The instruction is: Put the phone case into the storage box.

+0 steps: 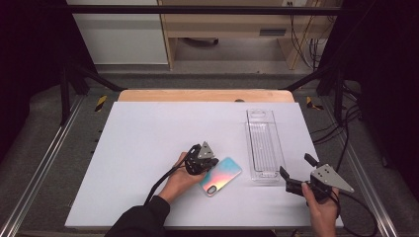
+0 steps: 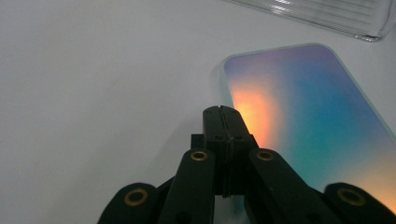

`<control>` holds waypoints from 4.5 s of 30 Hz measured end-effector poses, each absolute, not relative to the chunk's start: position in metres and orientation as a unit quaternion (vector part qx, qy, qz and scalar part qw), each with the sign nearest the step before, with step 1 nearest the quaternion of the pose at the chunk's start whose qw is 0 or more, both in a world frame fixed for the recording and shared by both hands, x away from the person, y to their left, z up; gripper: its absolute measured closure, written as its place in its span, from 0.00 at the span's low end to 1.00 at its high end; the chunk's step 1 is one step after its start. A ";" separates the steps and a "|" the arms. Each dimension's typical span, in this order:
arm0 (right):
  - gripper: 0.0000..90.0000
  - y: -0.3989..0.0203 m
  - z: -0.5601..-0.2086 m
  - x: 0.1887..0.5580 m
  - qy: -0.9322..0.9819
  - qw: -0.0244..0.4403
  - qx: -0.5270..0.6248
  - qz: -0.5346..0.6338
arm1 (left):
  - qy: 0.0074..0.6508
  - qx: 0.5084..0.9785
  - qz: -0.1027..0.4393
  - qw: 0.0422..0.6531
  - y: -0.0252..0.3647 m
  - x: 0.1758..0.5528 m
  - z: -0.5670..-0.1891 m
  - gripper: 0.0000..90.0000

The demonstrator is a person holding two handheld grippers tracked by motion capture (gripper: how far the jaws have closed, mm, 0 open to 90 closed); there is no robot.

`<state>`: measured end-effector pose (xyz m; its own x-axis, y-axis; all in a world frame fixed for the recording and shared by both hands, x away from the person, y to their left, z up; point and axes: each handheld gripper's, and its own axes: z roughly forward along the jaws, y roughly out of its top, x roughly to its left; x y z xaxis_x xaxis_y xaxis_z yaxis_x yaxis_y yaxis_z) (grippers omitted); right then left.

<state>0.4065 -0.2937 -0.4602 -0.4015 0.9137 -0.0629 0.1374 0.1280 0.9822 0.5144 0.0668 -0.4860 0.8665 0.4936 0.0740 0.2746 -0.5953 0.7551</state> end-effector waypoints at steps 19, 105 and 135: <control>0.03 -0.293 -0.461 0.407 0.654 0.373 0.403 0.520 | 0.279 0.828 0.222 0.434 0.096 0.485 -0.461 0.64; 0.04 -0.297 -0.463 0.411 0.653 0.375 0.414 0.511 | 0.275 0.876 0.128 0.376 0.078 0.441 -0.489 0.18; 0.03 -0.290 -0.457 0.405 0.659 0.386 0.389 0.515 | 0.288 0.862 0.132 0.396 0.095 0.449 -0.479 0.19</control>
